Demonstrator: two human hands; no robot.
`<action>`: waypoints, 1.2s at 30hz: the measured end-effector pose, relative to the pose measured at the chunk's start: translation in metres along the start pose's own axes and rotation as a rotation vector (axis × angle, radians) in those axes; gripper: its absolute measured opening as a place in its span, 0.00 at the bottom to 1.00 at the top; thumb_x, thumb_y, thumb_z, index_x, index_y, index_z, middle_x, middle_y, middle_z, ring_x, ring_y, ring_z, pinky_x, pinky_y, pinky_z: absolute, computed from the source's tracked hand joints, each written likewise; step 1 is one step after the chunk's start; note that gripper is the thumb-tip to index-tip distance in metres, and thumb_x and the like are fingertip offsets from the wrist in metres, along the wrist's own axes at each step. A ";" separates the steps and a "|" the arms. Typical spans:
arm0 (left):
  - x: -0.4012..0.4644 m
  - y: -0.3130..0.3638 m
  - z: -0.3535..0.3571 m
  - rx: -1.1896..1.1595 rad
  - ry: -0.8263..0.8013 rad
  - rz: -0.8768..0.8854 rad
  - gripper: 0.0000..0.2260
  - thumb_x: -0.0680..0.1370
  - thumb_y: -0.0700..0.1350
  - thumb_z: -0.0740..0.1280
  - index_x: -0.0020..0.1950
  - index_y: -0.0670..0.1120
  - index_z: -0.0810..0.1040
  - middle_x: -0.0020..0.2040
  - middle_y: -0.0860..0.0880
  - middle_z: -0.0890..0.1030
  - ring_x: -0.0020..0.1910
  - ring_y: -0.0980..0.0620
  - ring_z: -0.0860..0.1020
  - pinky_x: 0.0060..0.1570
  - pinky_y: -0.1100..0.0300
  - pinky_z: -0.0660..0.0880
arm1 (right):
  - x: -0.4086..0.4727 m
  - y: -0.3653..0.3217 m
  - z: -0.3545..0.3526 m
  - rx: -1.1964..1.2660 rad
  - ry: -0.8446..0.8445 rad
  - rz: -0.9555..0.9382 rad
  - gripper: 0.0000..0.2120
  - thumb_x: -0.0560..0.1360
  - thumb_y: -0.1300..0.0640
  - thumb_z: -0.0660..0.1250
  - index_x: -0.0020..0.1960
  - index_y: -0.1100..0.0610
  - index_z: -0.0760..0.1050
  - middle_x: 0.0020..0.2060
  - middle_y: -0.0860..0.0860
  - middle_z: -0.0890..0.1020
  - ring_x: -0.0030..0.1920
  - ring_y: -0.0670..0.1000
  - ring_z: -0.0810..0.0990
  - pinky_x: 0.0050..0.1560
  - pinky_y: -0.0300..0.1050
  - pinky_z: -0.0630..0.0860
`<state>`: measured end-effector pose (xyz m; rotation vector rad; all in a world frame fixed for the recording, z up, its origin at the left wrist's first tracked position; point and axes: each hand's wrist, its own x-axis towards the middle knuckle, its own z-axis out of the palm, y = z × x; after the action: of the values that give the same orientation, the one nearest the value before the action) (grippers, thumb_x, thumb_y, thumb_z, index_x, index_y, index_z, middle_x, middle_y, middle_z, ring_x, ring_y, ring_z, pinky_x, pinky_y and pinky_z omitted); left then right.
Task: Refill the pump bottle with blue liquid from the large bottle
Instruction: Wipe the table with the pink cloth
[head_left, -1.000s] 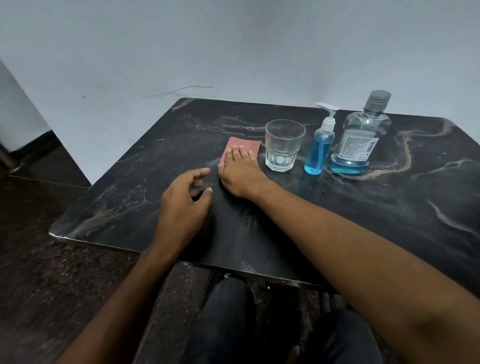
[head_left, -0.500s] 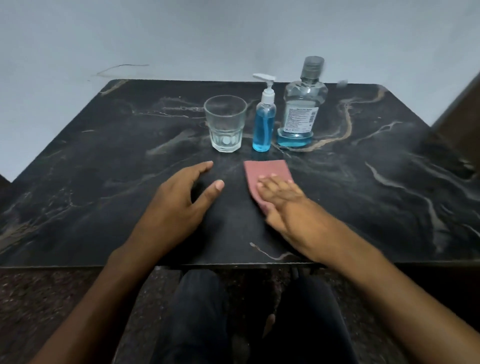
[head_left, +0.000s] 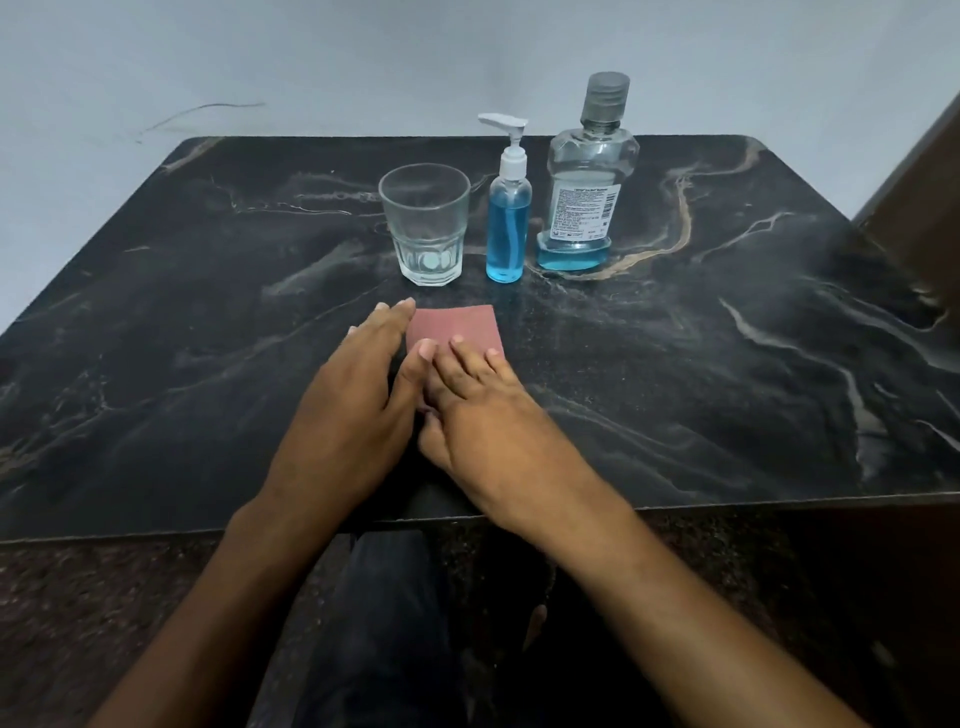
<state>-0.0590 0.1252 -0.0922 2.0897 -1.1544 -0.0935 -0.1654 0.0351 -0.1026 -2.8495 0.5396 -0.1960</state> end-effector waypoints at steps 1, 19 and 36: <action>-0.001 0.001 0.000 0.001 0.001 0.004 0.23 0.85 0.50 0.60 0.80 0.49 0.65 0.79 0.50 0.67 0.72 0.68 0.54 0.71 0.73 0.50 | 0.001 0.003 0.001 0.024 0.009 0.015 0.28 0.82 0.52 0.53 0.81 0.57 0.54 0.81 0.52 0.56 0.81 0.51 0.47 0.80 0.48 0.40; -0.017 -0.006 0.001 -0.139 0.063 -0.067 0.28 0.81 0.59 0.54 0.80 0.51 0.66 0.80 0.51 0.66 0.77 0.61 0.62 0.66 0.82 0.55 | -0.010 -0.024 0.013 -0.104 0.095 -0.005 0.29 0.82 0.53 0.58 0.79 0.60 0.58 0.79 0.56 0.60 0.80 0.56 0.53 0.80 0.53 0.47; -0.021 -0.005 0.005 -0.168 0.050 -0.065 0.28 0.82 0.59 0.54 0.81 0.51 0.64 0.77 0.60 0.62 0.78 0.62 0.59 0.68 0.80 0.54 | -0.022 -0.006 0.008 -0.108 0.143 0.090 0.29 0.78 0.53 0.58 0.77 0.61 0.64 0.77 0.59 0.65 0.79 0.58 0.59 0.79 0.56 0.52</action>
<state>-0.0701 0.1405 -0.1044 1.9700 -1.0136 -0.1627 -0.1823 0.0504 -0.1109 -2.9224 0.7269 -0.3670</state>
